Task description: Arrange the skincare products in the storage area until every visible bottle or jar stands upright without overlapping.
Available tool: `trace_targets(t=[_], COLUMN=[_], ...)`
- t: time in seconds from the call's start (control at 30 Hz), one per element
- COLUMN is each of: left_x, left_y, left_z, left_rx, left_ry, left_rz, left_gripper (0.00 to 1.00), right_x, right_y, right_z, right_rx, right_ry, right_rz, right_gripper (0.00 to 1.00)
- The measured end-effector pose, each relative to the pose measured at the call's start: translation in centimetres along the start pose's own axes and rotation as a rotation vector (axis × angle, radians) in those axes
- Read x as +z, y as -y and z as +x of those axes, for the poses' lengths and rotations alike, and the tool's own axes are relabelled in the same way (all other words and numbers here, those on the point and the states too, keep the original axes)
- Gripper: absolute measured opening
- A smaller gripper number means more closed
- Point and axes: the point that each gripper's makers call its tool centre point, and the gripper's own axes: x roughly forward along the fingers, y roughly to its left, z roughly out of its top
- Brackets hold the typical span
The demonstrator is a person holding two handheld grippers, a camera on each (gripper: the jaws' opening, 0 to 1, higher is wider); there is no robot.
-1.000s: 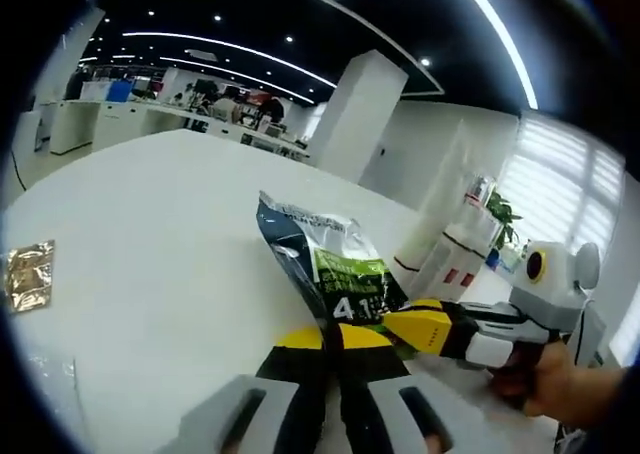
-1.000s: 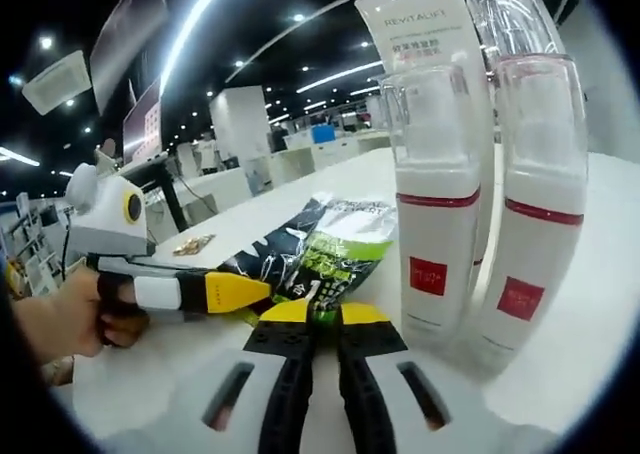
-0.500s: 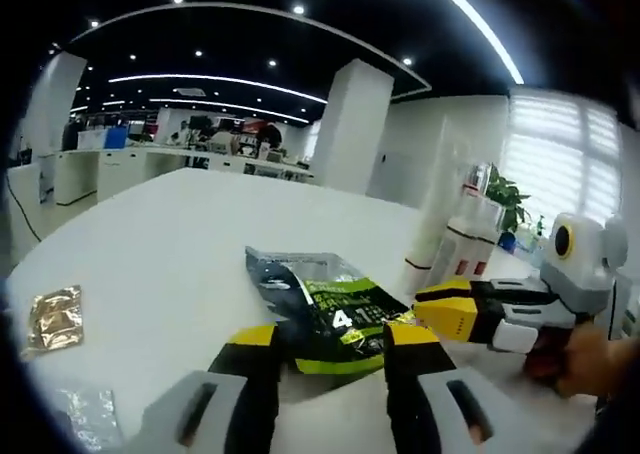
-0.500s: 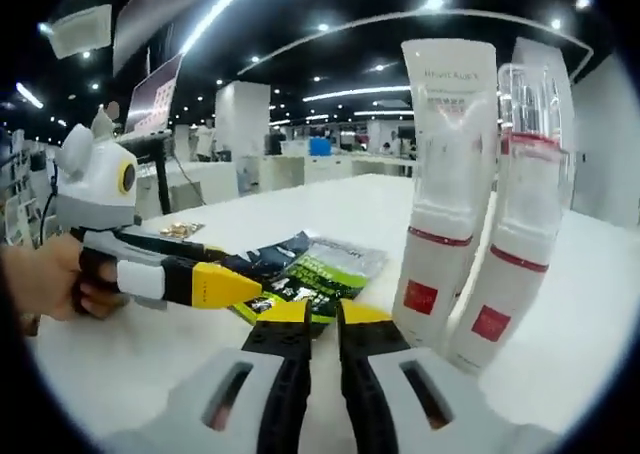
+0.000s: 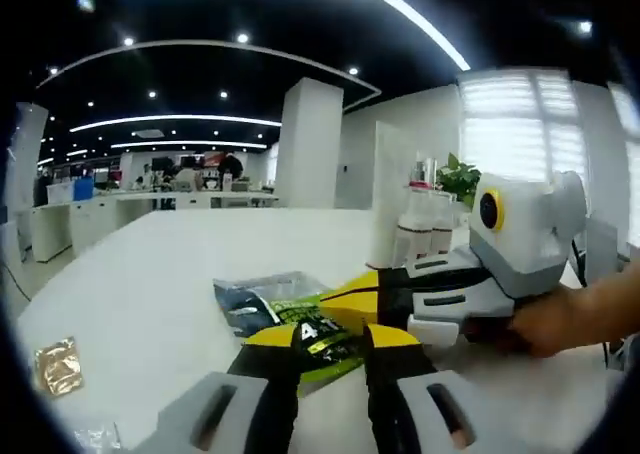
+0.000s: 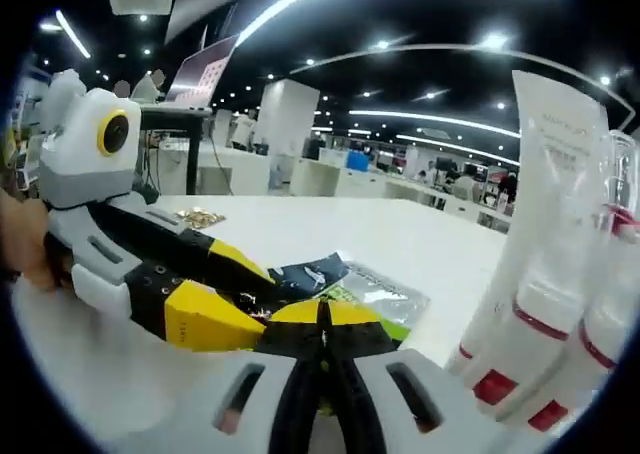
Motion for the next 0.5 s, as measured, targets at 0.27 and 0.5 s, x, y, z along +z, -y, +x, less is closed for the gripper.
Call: trace_targets(t=[0.27, 0.5], left_x=[0.1, -0.3], left_y=[-0.7, -1.1], left_z=[0.0, -0.2], left_rx=[0.021, 0.069], left_ry=[-0.004, -0.009], left_rz=[-0.064, -0.015], left_gripper=[0.26, 0.23], right_x=[-1.3, -2.0], right_y=[0.8, 1.2], right_z=[-1.1, -2.9], right_rx=[-0.053, -0.07], right_ry=[-0.07, -0.082], right_rz=[0.092, 0.155], right_gripper=[0.0, 0.0])
